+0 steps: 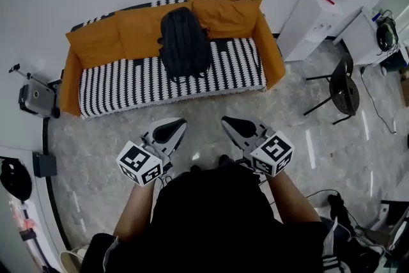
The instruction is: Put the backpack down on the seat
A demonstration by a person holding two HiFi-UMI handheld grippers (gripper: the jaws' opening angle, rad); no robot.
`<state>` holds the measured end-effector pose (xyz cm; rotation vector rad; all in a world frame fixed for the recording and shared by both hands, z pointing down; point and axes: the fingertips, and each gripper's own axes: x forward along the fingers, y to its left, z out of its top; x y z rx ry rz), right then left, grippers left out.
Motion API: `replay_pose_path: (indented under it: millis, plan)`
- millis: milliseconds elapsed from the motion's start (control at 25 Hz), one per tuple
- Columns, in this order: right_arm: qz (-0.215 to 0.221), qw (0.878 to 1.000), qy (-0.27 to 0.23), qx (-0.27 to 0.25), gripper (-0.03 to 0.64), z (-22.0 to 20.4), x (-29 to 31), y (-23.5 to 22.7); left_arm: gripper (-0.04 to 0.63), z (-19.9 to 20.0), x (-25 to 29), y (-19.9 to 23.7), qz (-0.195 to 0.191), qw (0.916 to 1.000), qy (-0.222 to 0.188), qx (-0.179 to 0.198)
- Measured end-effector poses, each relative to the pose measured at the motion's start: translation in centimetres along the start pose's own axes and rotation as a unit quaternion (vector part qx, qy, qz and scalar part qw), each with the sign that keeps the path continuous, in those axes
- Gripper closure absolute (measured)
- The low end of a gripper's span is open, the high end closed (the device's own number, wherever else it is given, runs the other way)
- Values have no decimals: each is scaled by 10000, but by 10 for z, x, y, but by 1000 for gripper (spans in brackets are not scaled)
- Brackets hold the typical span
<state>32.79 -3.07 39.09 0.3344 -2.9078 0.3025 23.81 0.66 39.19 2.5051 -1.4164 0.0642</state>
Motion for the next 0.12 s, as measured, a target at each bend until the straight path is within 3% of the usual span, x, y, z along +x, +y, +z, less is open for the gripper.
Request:
replay_pose_path:
  millis: [120]
  plan:
    - [-63, 10000, 48, 12, 589, -5, 4, 9, 563, -1, -11, 0, -63, 10000, 10, 38]
